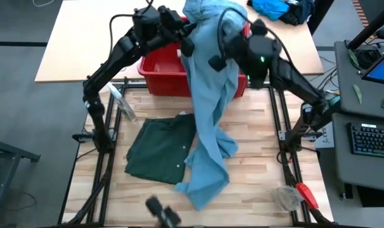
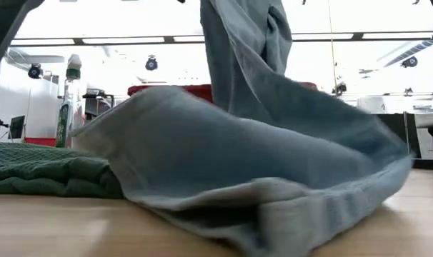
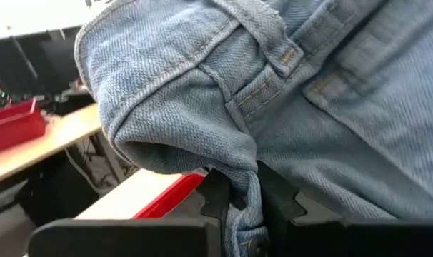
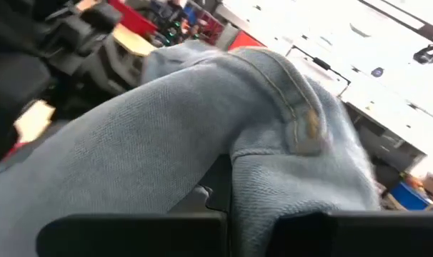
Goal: Fold Laundry from Bin
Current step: Fold the blue jeans
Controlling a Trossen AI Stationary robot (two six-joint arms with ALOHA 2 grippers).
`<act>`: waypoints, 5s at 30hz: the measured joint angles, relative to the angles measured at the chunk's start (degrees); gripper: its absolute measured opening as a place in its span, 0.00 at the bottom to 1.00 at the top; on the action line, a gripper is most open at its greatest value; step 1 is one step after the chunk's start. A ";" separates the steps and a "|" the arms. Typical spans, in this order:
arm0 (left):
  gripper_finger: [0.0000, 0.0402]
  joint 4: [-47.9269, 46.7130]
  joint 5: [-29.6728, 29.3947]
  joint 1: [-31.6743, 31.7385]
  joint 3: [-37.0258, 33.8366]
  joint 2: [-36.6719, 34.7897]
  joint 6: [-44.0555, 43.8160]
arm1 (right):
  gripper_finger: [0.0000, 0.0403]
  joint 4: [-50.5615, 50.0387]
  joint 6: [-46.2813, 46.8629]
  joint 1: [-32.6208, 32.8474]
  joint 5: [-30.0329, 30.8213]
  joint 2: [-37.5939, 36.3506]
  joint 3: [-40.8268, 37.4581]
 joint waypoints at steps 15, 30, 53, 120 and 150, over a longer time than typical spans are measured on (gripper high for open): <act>0.06 16.90 6.60 14.04 0.04 8.96 0.05 | 0.02 2.06 6.60 -23.46 -22.17 5.94 0.04; 0.08 13.41 6.64 19.26 0.04 16.74 -7.62 | 0.02 2.94 6.78 -30.46 -23.63 16.37 0.11; 0.55 -8.75 11.65 20.30 0.06 16.54 -2.56 | 0.47 -10.22 12.80 -31.29 -25.00 17.08 0.12; 0.64 41.85 -9.15 -57.46 -97.55 -16.06 -38.01 | 0.78 -3.47 97.36 35.00 -36.79 -7.14 -75.53; 0.64 62.03 -1.47 -62.39 -95.54 -6.66 -40.08 | 0.06 3.30 108.70 41.82 -34.26 6.84 -70.90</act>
